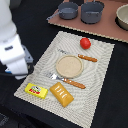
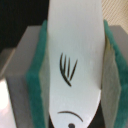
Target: Interact with the objects in diverse but meaningful ways.
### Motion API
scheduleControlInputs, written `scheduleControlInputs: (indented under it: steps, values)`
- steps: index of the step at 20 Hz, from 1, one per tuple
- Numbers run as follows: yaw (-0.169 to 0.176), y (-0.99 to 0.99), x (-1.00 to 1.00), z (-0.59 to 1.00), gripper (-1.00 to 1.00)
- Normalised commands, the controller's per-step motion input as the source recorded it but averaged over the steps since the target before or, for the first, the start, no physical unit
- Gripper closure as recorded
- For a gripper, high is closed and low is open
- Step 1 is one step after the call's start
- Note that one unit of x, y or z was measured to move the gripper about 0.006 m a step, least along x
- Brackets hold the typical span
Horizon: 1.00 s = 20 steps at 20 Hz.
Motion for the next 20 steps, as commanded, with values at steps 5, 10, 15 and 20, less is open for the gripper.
scheduleControlInputs:
  steps: [5,10,15,20]
  values:
    - [-0.048,0.49,0.85,0.98,1.0]
    - [-0.053,0.44,0.85,0.83,1.0]
    - [-0.077,0.22,0.91,0.2,1.0]
    - [-0.081,0.08,0.93,0.0,1.0]
